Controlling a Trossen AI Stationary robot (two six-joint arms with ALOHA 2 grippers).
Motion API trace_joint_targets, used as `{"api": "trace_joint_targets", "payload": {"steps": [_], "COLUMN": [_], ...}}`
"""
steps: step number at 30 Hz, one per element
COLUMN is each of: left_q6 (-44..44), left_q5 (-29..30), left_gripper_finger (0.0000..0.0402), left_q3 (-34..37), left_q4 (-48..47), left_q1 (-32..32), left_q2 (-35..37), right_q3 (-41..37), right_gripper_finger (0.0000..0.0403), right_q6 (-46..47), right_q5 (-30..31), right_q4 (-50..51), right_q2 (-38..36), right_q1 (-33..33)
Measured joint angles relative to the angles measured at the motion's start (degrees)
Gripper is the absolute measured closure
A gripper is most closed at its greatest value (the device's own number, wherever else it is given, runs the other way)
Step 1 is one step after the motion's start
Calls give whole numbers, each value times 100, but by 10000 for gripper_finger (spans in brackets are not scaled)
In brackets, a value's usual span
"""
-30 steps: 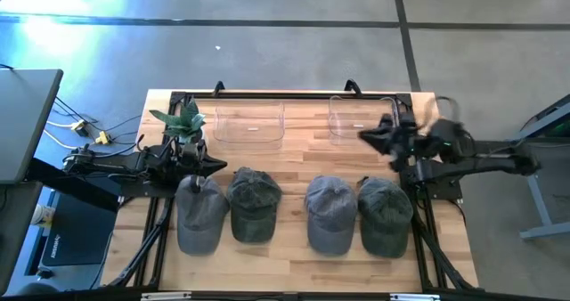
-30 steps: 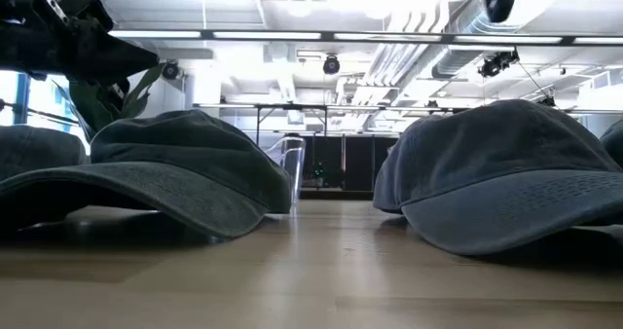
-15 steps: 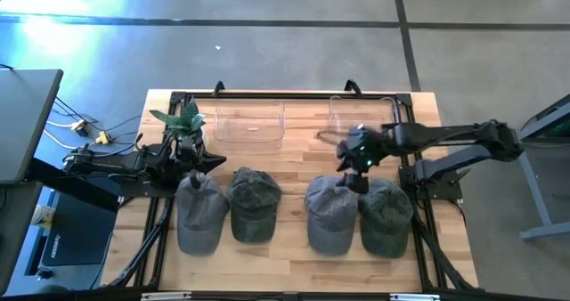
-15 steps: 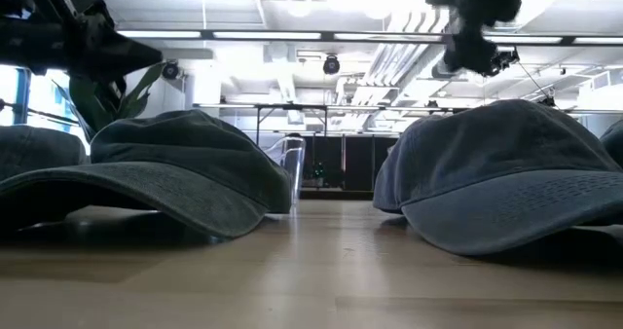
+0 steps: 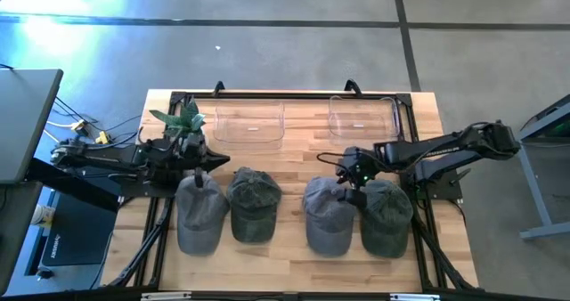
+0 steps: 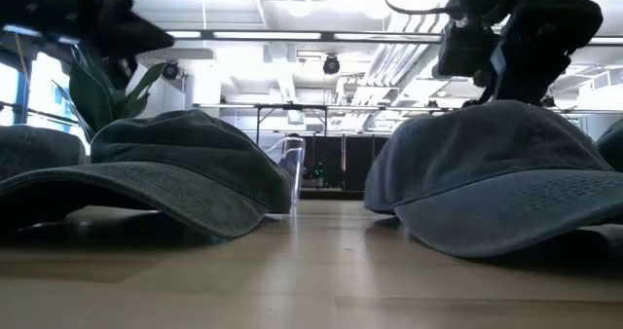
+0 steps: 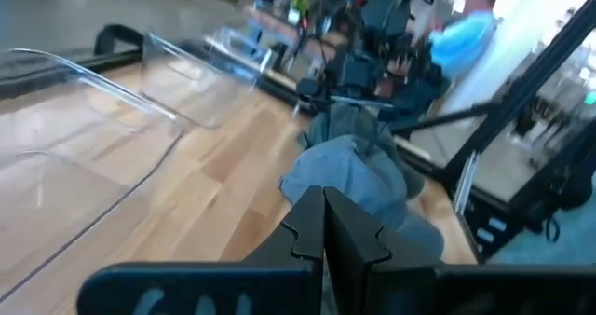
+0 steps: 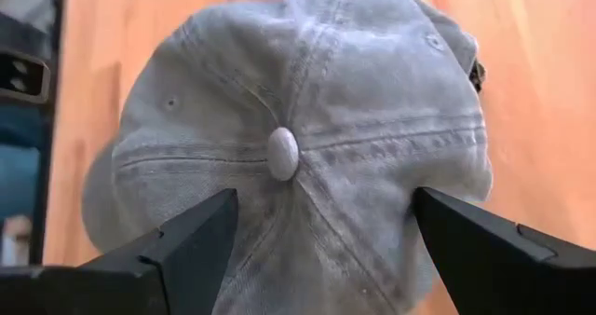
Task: Pick & Place hat
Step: Put the right gray cap into the right transparent bin
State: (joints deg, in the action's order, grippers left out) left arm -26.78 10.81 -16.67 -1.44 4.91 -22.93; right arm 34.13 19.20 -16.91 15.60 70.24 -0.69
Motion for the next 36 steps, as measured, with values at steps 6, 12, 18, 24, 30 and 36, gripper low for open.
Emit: {"api": "trace_joint_targets", "payload": {"steps": [6,12,18,24,30,36], "left_q6": [198,255,821,1850,2056,1909], "left_q5": [-512,-580,-967,-1617,-1937,-2814], "left_gripper_finger": [402,402,402,384,287,165], "left_q3": [-999,-1906,-2888,-4081,-5190,-5906], "left_q4": [23,37,439,928,866,796], "left_q1": [2,0,0,0,0,-7], "left_q2": [-1775,-3102,-4105,-5114,-6058,-6772], "right_q3": [-711,-971,-289,713,1372,1720], "right_gripper_finger": [132,254,391,391,389,395], "right_q6": [505,1126,2315,2949,2700,2428], "right_q5": [0,-648,-2319,-2974,-2696,-2672], "right_q4": [-1199,-1903,-2353,-2400,-2368,-2343], "right_q2": [0,0,-17,-17,-20,-20], "right_q1": [-260,-514,-423,-336,-262,-123]}}
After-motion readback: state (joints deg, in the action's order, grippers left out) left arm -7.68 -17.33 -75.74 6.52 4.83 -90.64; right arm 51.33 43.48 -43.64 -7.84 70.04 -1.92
